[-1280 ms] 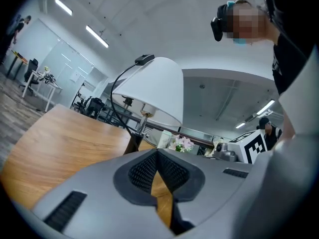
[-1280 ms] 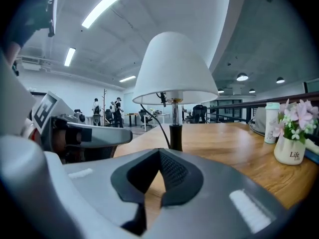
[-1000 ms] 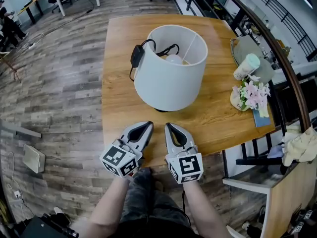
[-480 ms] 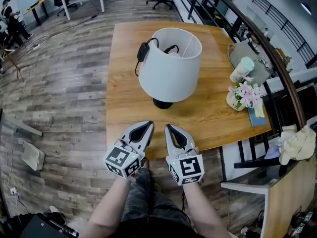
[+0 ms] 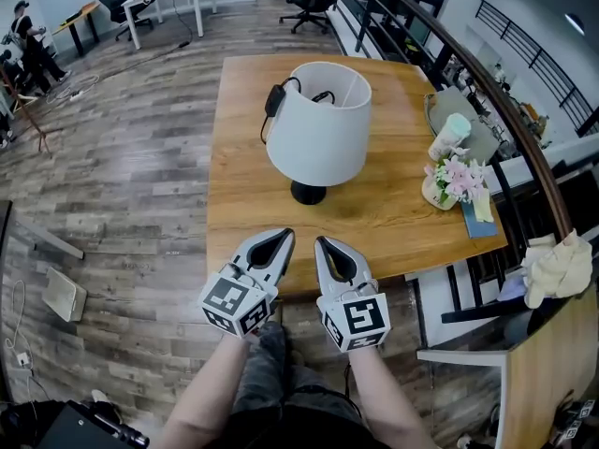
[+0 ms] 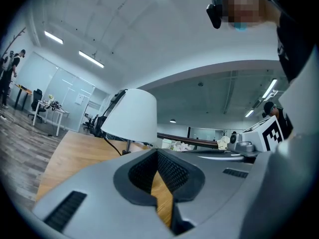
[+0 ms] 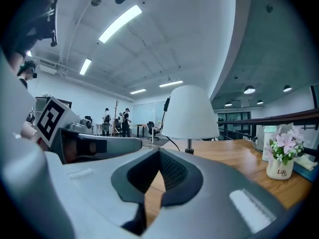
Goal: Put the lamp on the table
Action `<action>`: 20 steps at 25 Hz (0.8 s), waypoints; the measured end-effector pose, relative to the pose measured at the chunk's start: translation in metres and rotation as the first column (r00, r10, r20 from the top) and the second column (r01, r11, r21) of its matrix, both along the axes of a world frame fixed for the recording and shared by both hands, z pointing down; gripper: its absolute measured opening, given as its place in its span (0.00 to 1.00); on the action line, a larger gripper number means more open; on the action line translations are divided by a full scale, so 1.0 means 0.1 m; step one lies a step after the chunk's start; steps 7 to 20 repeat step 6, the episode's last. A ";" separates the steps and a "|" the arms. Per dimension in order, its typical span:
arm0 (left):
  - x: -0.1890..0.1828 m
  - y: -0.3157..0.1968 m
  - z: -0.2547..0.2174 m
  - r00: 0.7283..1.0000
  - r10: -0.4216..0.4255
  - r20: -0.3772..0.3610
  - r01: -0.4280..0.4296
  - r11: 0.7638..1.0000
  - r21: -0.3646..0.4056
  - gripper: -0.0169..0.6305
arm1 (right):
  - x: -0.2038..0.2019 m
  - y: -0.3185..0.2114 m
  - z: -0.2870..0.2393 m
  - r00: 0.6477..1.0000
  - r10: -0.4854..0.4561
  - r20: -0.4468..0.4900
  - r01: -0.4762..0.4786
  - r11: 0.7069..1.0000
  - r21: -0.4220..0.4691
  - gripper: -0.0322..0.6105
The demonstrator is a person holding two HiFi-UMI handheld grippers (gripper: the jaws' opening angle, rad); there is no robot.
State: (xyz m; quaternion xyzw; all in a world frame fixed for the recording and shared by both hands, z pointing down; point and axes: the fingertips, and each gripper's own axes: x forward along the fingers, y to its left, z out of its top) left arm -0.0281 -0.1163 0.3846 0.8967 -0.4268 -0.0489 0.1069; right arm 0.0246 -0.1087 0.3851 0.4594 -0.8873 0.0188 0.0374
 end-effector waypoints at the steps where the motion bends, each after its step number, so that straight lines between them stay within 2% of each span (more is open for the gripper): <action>1: 0.01 0.02 -0.02 1.000 -0.001 0.000 0.001 1.000 0.002 0.02 | 0.00 0.02 -0.02 1.000 -0.003 0.001 0.003 1.000 0.002 0.06; 6: 0.11 0.21 -0.10 1.000 0.001 0.003 -0.001 1.000 0.007 0.02 | 0.05 0.20 -0.10 1.000 -0.019 -0.001 0.020 1.000 0.003 0.06; 20: 0.11 0.21 -0.10 1.000 0.001 0.003 -0.001 1.000 0.007 0.02 | 0.05 0.20 -0.10 1.000 -0.019 -0.001 0.020 1.000 0.003 0.06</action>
